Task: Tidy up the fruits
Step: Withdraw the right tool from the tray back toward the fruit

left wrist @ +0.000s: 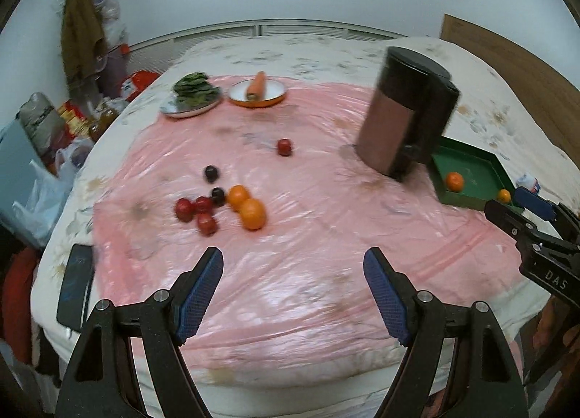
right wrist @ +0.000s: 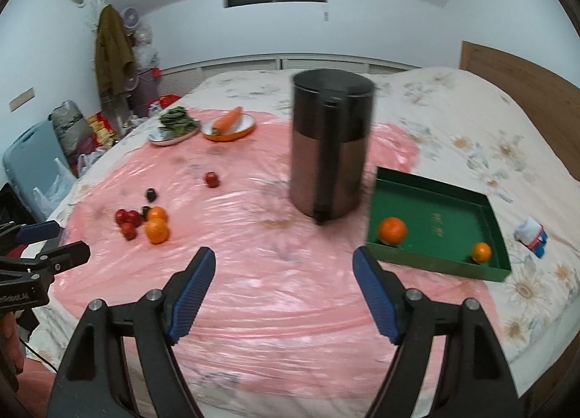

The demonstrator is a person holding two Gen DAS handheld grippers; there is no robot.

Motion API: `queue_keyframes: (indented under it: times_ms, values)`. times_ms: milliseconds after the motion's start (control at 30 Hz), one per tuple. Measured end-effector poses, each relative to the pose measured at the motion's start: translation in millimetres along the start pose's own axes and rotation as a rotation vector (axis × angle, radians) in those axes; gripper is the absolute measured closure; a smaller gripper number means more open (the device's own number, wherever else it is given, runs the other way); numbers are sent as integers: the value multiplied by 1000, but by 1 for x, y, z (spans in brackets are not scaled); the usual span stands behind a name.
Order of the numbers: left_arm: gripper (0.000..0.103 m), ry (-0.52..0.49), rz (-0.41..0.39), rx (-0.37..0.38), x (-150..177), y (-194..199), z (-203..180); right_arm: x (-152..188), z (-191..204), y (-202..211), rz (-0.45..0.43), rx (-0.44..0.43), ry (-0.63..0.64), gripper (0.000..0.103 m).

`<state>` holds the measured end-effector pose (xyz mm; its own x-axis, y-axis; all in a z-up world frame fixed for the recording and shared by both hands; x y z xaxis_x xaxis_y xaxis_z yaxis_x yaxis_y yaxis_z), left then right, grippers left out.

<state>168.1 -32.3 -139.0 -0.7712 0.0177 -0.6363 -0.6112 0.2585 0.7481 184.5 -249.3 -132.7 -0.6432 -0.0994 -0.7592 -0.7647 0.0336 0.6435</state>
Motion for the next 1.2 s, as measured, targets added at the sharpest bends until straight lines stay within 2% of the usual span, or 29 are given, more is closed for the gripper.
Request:
queue_keyframes:
  times_ms: [300, 633, 1200]
  values:
    - [28, 77, -11, -32, 4, 10, 48, -8, 51, 0, -7, -62, 32, 0]
    - [28, 106, -50, -57, 0, 22, 79, -20, 92, -1, -26, -100, 71, 0]
    - [27, 160, -37, -75, 3, 10, 113, -20, 124, -23, -3, -122, 116, 0]
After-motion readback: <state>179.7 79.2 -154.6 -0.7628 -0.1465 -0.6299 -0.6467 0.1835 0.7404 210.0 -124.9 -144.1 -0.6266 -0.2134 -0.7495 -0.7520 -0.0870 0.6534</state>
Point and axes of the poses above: each gripper's, at about its wrist camera, not at the fingertips, and y roughly against the way its jaws point, z to its left, x to its underside, the point moved 7 cm from there along -y, roughly the way its jaws point, and after that the axes turned 11 degrees about x, right-handed, at the moved point
